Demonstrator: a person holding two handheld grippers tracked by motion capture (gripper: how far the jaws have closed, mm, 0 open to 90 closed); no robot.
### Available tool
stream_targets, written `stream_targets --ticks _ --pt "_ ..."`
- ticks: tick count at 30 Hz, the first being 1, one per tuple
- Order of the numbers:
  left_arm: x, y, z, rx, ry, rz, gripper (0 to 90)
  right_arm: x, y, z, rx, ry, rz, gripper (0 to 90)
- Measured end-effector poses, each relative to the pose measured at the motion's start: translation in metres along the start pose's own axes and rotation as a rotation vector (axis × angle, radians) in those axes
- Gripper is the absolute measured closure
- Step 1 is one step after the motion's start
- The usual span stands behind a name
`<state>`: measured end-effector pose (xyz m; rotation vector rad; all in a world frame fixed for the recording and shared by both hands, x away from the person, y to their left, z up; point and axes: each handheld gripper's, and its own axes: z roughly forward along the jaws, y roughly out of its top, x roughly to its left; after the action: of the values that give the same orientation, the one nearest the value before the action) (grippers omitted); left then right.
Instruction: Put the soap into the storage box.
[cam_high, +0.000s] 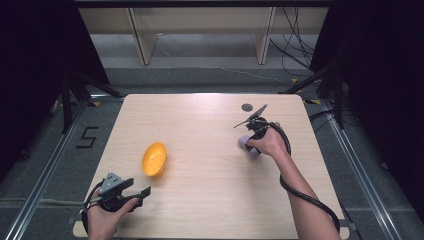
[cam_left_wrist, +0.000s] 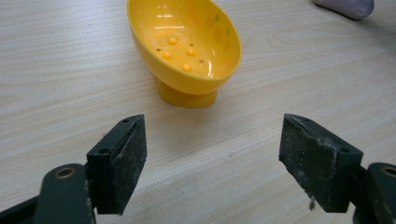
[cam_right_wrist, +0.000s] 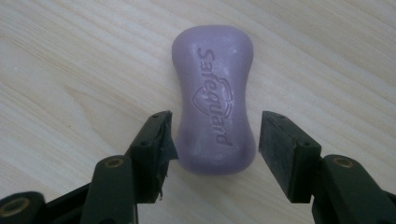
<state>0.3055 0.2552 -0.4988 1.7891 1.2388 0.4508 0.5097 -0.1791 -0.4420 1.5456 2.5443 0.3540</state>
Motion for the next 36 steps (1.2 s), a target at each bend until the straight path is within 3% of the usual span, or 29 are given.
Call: stream_targets --ticks 7,8,9,16,36 --pt "0.000 0.000 -0.001 0.002 0.007 0.002 22.9 0.001 0.004 0.004 -0.003 0.002 -0.001 44.0" --pt "0.000 0.000 -0.001 0.002 0.007 0.002 22.9 0.003 0.005 0.005 -0.002 0.004 0.022 44.0" --pt "0.000 0.000 -0.001 0.002 0.007 0.002 22.9 0.000 0.006 0.004 0.016 0.000 -0.005 43.9" --pt "0.000 0.000 -0.001 0.003 0.011 0.002 22.9 0.001 0.010 0.012 0.031 0.002 -0.008 43.3" --pt "0.000 0.000 -0.001 0.003 0.007 0.005 22.9 0.001 0.015 0.023 0.048 -0.001 0.016 42.4"
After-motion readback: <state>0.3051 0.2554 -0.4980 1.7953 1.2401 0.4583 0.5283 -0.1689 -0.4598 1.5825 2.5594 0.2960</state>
